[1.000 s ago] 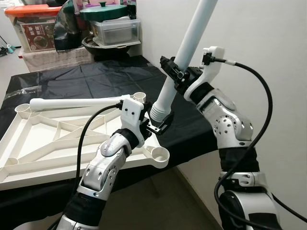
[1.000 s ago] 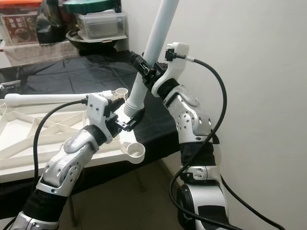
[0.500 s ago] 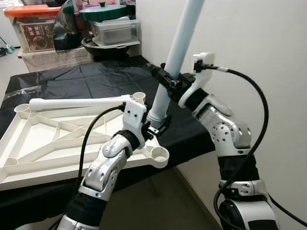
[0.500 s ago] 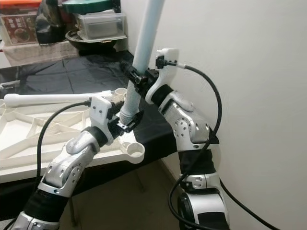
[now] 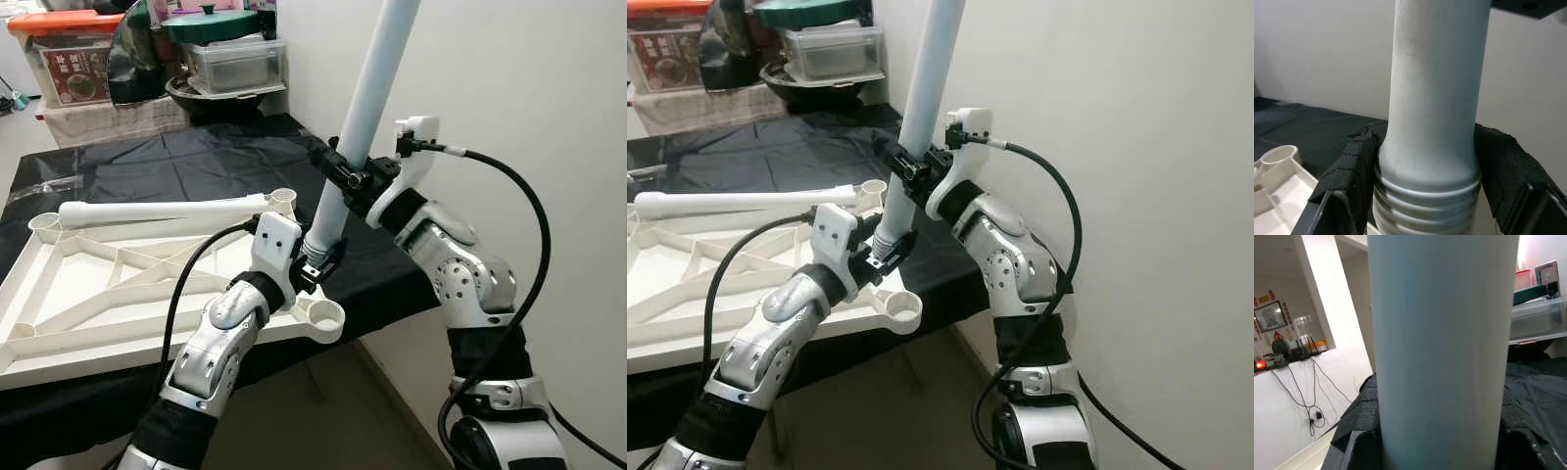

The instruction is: Building children table

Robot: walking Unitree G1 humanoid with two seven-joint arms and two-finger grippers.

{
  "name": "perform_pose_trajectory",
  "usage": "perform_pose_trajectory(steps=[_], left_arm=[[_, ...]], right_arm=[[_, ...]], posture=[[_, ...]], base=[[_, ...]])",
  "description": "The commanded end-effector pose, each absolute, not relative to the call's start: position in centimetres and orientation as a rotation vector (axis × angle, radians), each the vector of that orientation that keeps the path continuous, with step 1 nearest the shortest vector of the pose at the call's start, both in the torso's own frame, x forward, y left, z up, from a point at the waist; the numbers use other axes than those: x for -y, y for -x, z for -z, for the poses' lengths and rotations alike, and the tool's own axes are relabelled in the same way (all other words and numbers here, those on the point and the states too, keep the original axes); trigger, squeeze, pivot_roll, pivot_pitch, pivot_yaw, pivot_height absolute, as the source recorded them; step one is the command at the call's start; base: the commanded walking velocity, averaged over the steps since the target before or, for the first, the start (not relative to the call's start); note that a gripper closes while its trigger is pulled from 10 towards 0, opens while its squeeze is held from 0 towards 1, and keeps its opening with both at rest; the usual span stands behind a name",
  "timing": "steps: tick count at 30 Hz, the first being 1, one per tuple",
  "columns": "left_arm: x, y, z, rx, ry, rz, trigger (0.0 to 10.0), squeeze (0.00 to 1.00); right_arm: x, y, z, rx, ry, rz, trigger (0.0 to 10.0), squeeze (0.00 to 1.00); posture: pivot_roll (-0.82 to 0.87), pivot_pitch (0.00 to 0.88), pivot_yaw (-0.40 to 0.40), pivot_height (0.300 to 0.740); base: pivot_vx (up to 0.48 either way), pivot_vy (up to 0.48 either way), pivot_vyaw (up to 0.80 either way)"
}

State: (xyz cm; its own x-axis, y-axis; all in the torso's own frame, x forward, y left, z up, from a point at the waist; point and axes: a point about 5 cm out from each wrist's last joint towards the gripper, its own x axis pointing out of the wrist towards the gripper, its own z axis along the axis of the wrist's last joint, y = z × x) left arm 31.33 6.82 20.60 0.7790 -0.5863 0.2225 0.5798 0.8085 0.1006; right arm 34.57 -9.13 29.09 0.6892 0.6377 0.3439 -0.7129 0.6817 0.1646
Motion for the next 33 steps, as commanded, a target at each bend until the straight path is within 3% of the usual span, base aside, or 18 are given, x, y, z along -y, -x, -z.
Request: perform_pose_trajectory(steps=[1, 2, 4, 5, 28, 29, 31, 32, 33], left_arm=[[-6.5, -31.2, -19.9, 0.236, -0.066, 0.639, 10.0, 0.0], [-6.6, -31.2, -20.0, 0.249, -0.094, 0.636, 10.0, 0.0], [-6.7, -31.2, -20.0, 0.25, -0.103, 0.636, 10.0, 0.0], [-6.8, -31.2, -20.0, 0.249, -0.101, 0.637, 10.0, 0.0], [-6.1, -30.3, -19.4, 0.265, -0.208, 0.729, 10.0, 0.0], [-6.1, -30.3, -19.4, 0.265, -0.204, 0.732, 10.0, 0.0], [-6.0, -30.3, -19.4, 0.266, -0.201, 0.734, 10.0, 0.0], [-6.0, -30.3, -19.4, 0.266, -0.2, 0.735, 10.0, 0.0], [-6.0, -30.3, -19.4, 0.266, -0.2, 0.735, 10.0, 0.0]], right_arm=[[8.6, -34.1, -29.4, 0.292, -0.284, -0.79, 10.0, 1.0], [8.4, -34.0, -29.3, 0.282, -0.283, -0.809, 10.0, 0.92], [8.3, -33.9, -29.3, 0.276, -0.285, -0.815, 10.0, 0.92], [8.2, -34.0, -29.3, 0.269, -0.295, -0.818, 10.0, 0.0], [8.3, -34.0, -27.4, 0.13, -0.337, -0.87, 10.0, 0.0], [8.3, -34.0, -27.4, 0.126, -0.337, -0.869, 8.1, 0.0], [8.3, -34.0, -27.4, 0.123, -0.337, -0.869, 8.1, 0.0], [8.4, -34.0, -27.3, 0.124, -0.339, -0.867, 3.3, 0.0], [8.4, -34.0, -27.3, 0.124, -0.339, -0.867, 3.3, 0.0]], posture=[[0.02, 0.0, -0.022, 0.74], [0.02, 0.0, -0.021, 0.74], [0.02, 0.0, -0.021, 0.74], [0.02, 0.0, -0.024, 0.74], [0.02, 0.0, -0.026, 0.74], [0.02, 0.0, -0.025, 0.74], [0.02, 0.0, -0.025, 0.74], [0.02, 0.0, -0.025, 0.74], [0.02, 0.0, -0.025, 0.74]], base=[[0.0, 0.0, 0.0], [0.0, 0.0, 0.0], [0.0, 0.0, 0.0], [0.0, 0.0, 0.0], [0.0, 0.0, 0.0], [0.0, 0.0, 0.0], [0.0, 0.0, 0.0], [0.0, 0.0, 0.0], [0.0, 0.0, 0.0]])
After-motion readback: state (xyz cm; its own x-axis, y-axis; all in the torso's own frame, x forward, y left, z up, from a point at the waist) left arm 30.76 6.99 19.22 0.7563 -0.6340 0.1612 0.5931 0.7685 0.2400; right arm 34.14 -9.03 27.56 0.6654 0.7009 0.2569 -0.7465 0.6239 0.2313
